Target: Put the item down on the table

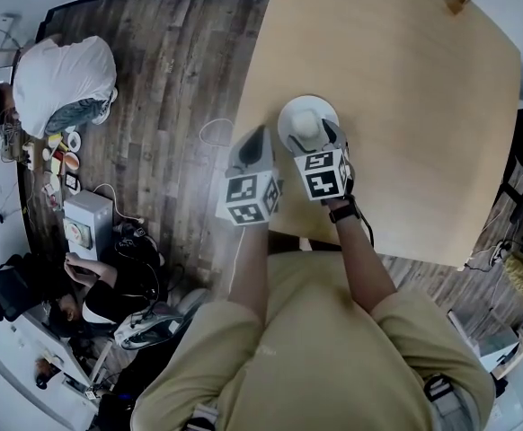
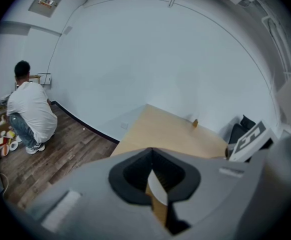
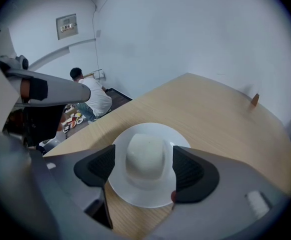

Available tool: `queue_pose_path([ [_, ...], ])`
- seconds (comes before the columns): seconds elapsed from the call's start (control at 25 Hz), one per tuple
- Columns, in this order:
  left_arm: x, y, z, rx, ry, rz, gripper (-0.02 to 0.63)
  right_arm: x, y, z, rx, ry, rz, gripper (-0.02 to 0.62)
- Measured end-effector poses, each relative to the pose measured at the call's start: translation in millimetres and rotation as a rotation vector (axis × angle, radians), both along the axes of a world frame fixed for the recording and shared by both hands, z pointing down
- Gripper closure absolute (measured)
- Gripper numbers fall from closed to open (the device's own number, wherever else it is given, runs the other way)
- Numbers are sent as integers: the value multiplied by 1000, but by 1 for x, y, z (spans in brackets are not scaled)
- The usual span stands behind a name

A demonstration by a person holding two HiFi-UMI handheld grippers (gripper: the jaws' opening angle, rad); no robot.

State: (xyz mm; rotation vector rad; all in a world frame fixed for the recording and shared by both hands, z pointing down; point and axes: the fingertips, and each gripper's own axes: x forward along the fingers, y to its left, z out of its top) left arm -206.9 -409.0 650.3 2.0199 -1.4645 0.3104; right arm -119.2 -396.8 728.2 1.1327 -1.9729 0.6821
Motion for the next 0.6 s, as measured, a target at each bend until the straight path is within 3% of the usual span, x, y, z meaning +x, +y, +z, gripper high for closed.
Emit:
queue_pose_path([
  [0.32, 21, 4, -40, 74, -17, 7, 604, 29, 2, -53, 107, -71, 57, 275],
  [0.6, 58, 17, -94, 169, -52, 49, 604, 67, 4, -128, 292, -150, 124, 357],
])
